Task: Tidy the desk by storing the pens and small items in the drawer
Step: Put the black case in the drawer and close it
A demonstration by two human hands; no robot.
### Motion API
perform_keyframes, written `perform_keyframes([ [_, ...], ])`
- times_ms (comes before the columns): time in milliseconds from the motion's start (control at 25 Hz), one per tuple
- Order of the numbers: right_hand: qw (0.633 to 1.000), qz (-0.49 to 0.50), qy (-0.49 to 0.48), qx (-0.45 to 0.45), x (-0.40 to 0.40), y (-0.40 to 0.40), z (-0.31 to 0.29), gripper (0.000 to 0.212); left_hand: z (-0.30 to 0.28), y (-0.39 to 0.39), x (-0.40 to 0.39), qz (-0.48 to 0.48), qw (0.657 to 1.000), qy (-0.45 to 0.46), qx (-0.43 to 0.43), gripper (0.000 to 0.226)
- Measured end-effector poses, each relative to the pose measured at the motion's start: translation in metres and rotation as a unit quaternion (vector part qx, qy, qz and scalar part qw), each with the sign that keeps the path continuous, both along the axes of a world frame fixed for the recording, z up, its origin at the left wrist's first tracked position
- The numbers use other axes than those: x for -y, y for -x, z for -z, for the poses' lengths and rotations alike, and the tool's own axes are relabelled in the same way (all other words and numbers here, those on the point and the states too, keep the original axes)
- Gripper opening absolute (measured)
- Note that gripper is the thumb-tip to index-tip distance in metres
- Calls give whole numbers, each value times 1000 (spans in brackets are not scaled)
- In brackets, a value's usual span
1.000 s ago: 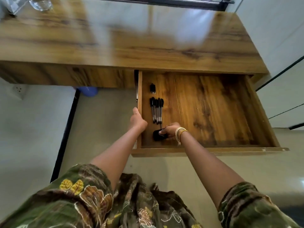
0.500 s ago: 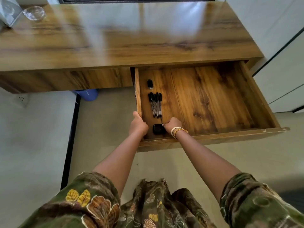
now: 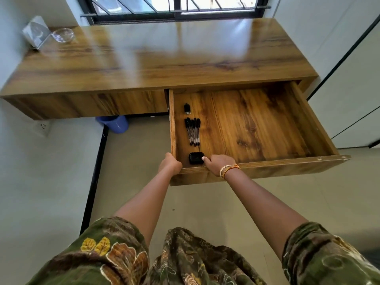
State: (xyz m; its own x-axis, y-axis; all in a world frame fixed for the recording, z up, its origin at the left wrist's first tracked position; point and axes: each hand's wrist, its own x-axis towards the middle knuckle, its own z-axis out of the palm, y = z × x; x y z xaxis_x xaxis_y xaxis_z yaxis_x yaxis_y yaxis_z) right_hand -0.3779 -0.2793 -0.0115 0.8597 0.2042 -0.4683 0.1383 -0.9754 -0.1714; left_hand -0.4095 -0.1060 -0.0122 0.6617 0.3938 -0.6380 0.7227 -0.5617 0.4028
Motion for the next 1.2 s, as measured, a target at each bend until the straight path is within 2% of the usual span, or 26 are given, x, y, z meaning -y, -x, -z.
perform_keyframes([
  [80,998,-46,11,28,8,10,-1,66,0,9,6,-16,999,-23,20,39],
  [160,994,-81,-9,78,22,20,1,61,1,22,15,-71,994,-28,76,32],
  [280,977,-125,-46,164,52,39,5,42,-5,41,33,-197,971,-15,137,35],
  [400,968,-115,-122,185,72,51,4,37,-13,53,61,-297,941,26,162,44],
  [480,947,-19,-256,194,76,57,-6,28,-24,57,86,-366,909,52,192,58],
  [520,929,57,-308,196,78,61,-10,23,-28,56,98,-418,881,73,208,62],
  [560,907,159,-348,179,81,62,-12,21,-30,53,107,-482,839,132,216,62],
  [600,869,283,-384,134,86,60,-11,23,-33,49,117,-538,782,232,212,62],
  [640,812,402,-419,54,92,57,-11,26,-35,47,125,-564,729,341,188,61],
  [680,747,487,-452,-36,99,54,-11,28,-41,47,133,-550,705,421,157,58],
  [720,689,528,-484,-112,106,51,-10,30,-45,46,139,-522,708,458,129,54],
  [760,655,537,-506,-161,112,46,-11,30,-49,43,143,-504,713,474,113,51],
  [800,640,533,-522,-186,117,41,-13,30,-51,39,145,-490,724,475,107,48],
  [880,626,523,-537,-213,122,31,-17,39,-50,30,143,-484,737,462,98,48],
  [1000,616,523,-538,-239,120,16,-18,38,-44,22,139,-480,749,451,68,49],
  [1200,603,530,-542,-250,113,-15,-19,39,-39,-3,132,-469,758,447,70,47],
])
